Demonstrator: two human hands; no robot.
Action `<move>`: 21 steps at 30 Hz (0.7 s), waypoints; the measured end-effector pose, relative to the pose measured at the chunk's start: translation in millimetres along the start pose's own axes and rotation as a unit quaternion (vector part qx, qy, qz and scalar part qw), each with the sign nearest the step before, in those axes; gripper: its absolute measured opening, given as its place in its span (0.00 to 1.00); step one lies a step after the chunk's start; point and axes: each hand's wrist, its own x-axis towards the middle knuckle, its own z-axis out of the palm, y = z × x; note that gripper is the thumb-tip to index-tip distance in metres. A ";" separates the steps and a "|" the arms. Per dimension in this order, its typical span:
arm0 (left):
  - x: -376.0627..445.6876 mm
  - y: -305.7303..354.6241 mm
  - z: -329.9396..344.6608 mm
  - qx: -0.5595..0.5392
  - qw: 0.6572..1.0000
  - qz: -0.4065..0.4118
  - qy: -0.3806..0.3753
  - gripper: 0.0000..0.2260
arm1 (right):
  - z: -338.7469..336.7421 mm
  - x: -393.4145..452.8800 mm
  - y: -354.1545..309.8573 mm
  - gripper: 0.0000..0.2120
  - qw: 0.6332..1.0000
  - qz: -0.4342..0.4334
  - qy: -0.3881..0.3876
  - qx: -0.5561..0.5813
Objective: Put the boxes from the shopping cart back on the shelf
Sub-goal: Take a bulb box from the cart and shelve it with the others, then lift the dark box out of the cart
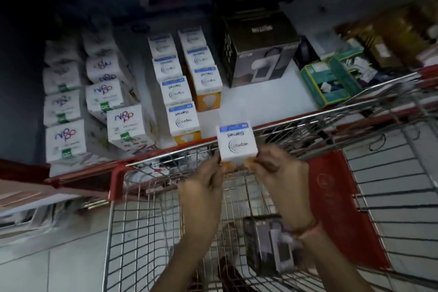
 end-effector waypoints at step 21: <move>-65.5 -84.1 106.3 0.037 0.957 -0.242 -0.157 0.17 | 30.8 -62.9 162.6 0.14 0.934 0.284 -0.048 -0.209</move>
